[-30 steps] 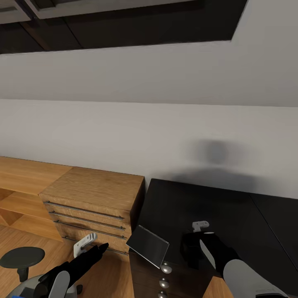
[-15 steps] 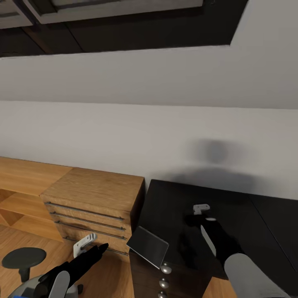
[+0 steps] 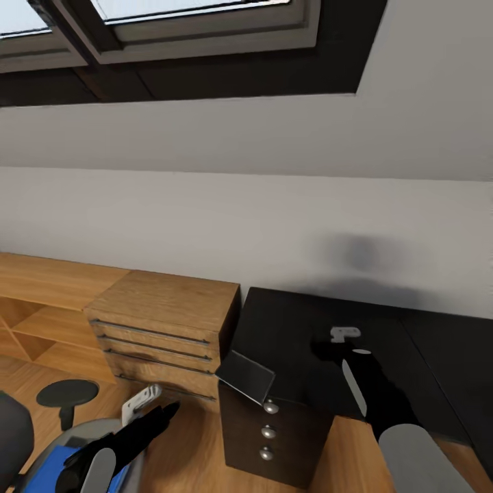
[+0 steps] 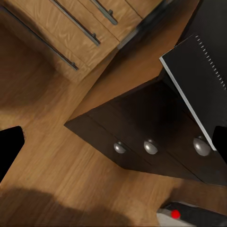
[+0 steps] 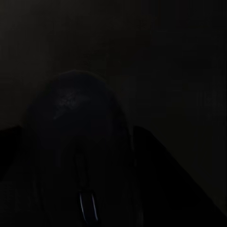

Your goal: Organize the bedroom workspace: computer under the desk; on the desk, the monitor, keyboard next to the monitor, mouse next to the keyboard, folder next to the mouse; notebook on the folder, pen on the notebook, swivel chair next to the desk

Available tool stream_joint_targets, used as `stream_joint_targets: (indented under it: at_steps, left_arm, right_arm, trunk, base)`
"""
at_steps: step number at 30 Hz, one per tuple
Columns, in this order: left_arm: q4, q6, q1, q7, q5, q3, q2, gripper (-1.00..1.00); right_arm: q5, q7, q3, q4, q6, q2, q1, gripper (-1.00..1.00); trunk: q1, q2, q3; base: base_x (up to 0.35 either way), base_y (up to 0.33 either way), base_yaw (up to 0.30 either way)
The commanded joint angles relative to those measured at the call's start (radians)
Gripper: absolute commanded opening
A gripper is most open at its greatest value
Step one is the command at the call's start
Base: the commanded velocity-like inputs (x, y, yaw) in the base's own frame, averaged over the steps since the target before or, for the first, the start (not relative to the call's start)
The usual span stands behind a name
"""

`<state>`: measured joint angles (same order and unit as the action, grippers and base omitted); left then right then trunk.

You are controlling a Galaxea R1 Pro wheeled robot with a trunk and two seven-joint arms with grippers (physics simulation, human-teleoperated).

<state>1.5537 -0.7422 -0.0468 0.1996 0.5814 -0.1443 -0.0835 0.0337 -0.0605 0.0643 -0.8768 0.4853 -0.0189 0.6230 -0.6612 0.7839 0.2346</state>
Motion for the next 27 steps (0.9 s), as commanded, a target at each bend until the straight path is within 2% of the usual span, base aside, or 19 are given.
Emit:
stream_joint_targets:
  at_steps: [1,19,23,27]
  left_arm:
    - [0.002,-0.005,-0.001,0.007,0.011,-0.001,-0.001,1.00]
    - [-0.020,-0.006,-0.001,0.008,0.012,0.015,-0.005,1.00]
    - [-0.031,-0.004,-0.001,0.010,0.011,0.056,-0.005,1.00]
    - [-0.033,-0.003,-0.001,0.011,0.011,0.074,-0.004,1.00]
  right_arm:
    - [0.000,-0.004,0.006,-0.002,0.008,0.000,0.000,-1.00]
    - [-0.016,-0.005,0.012,-0.004,0.012,0.002,0.000,-1.00]
    - [-0.017,-0.004,0.012,-0.004,0.012,0.001,0.000,-1.00]
    - [-0.016,-0.004,0.012,-0.004,0.012,0.001,0.000,-1.00]
  trunk:
    - [0.004,-0.006,-0.002]
    - [0.073,-0.132,-0.058]
    - [0.089,-0.160,-0.071]
    - [0.104,-0.188,-0.083]
  base:
    - [-0.341,0.000,0.000]
    - [-0.340,0.000,0.000]
    - [-0.128,-0.007,0.000]
    - [-0.024,-0.001,0.000]
